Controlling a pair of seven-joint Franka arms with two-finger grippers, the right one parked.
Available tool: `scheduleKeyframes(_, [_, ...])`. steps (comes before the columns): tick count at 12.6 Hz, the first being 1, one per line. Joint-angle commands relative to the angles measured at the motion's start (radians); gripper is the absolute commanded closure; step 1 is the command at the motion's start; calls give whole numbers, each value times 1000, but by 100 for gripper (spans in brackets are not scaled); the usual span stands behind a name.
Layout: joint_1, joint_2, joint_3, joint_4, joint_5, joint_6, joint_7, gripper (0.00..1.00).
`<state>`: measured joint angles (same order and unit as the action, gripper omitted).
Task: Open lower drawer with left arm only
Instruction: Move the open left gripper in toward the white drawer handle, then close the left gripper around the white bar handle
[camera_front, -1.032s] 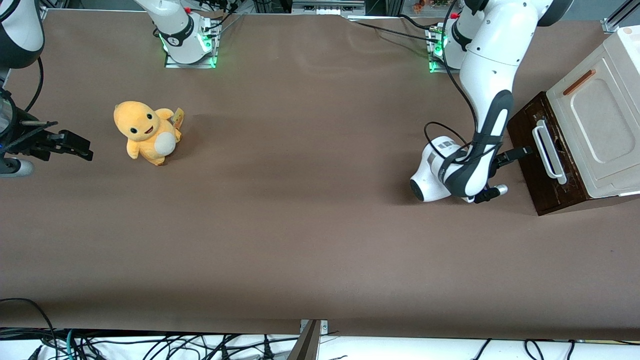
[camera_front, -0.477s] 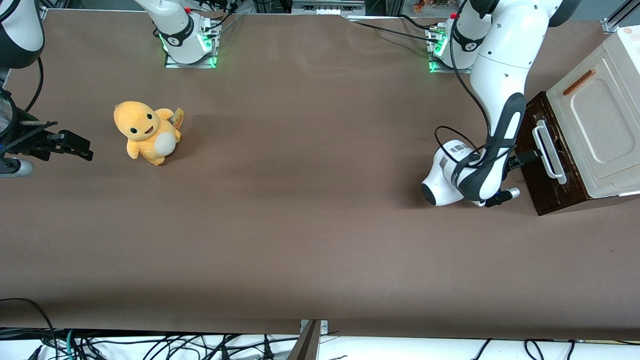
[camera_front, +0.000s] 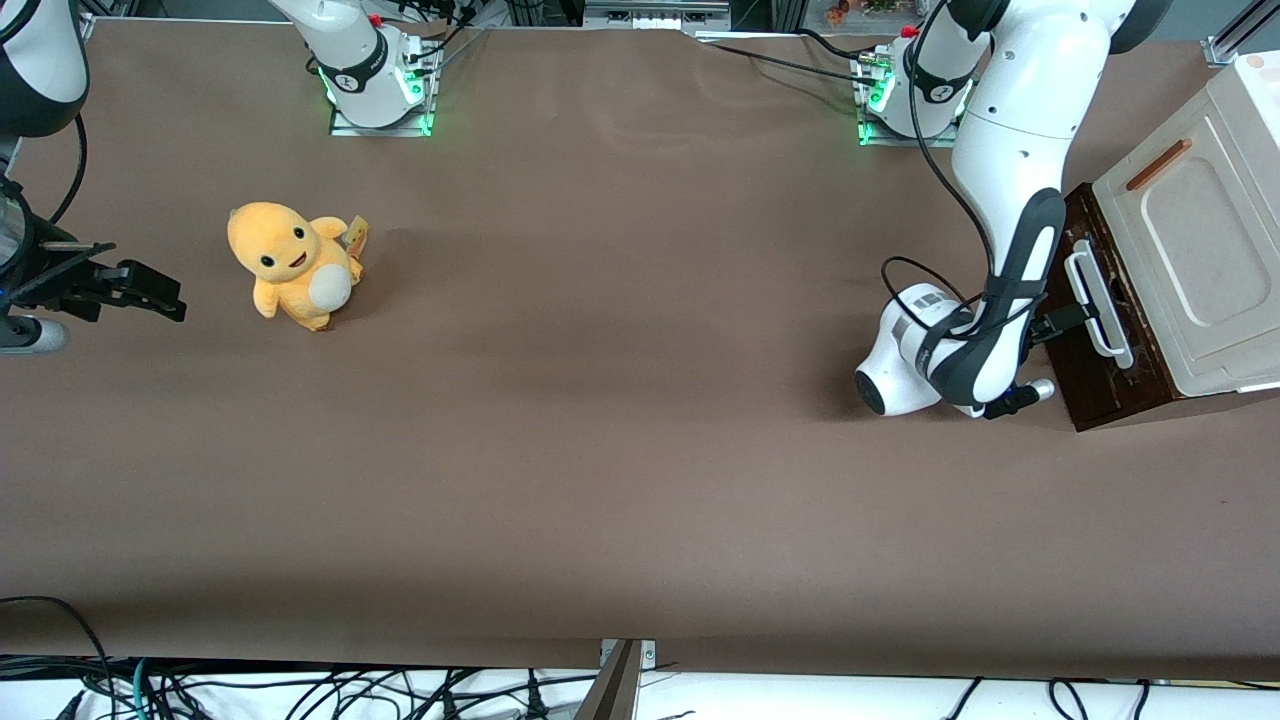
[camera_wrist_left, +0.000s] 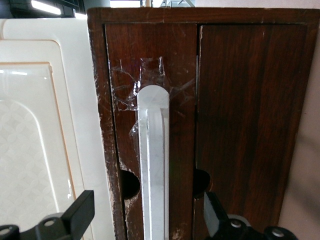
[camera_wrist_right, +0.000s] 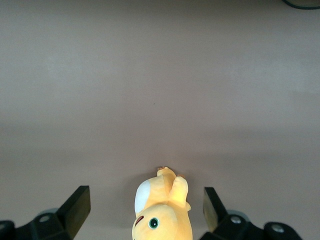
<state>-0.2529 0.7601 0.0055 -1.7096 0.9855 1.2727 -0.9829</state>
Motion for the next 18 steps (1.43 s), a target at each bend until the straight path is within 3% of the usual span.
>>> scheduleKeyframes(1, [11, -19, -7, -28, 42, 11, -10, 6])
scheduleKeyframes(11, [38, -16, -7, -42, 67, 10, 4, 15])
scheduleKeyframes(18, [41, -16, -7, -42, 68, 8, 3, 47])
